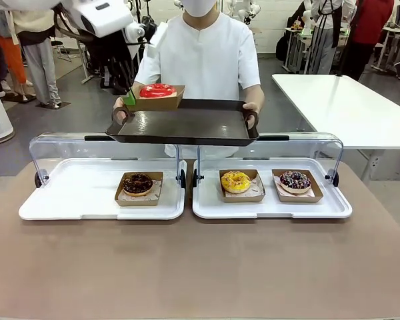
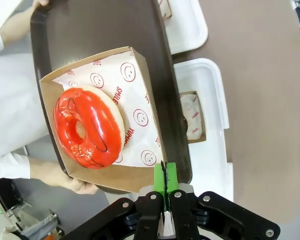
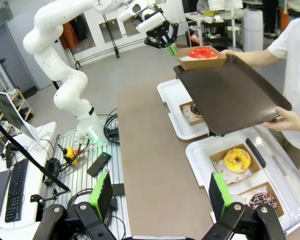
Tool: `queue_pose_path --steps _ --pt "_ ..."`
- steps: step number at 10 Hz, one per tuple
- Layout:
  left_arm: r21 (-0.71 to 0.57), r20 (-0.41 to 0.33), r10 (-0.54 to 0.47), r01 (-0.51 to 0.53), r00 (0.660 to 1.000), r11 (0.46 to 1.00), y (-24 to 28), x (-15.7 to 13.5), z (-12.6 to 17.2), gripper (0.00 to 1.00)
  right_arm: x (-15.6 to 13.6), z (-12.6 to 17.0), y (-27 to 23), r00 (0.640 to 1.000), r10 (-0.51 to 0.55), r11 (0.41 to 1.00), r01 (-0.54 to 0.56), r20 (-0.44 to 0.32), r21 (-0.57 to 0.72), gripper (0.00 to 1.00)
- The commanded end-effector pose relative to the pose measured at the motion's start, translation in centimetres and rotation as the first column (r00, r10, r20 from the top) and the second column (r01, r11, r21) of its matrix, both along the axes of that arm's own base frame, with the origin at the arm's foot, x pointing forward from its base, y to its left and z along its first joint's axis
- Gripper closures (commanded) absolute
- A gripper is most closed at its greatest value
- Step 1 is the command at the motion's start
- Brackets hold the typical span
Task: Provide the desired donut to the person.
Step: Place the picked Paper togo box onto the Handle tray extended by the person.
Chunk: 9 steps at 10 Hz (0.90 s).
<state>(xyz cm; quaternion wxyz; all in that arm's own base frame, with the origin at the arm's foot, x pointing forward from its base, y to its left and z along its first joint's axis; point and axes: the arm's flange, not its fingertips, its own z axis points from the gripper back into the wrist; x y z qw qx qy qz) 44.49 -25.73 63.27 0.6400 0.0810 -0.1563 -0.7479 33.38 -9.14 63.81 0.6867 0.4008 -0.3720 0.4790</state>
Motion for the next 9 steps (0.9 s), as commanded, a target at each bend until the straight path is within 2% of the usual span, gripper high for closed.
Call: queue_pose_path --steps 1,4,9 --pt "0.042 0.015 0.061 -0.061 0.998 0.997 0.4 0.8 -1.5 0.99 0.0 0.0 -0.1 1.000 0.007 1.000 -0.007 -0.002 0.004 0.00" --pt "0.050 -0.013 0.087 -0.086 0.996 0.995 1.7 2.7 -4.4 0.99 0.0 0.0 -0.1 1.000 0.007 1.000 -0.007 -0.002 0.004 0.00" --pt "0.060 -0.042 0.064 -0.062 0.997 0.996 2.1 3.9 -6.6 0.99 0.0 0.0 -0.1 1.000 0.007 1.000 -0.007 -0.002 0.004 0.00"
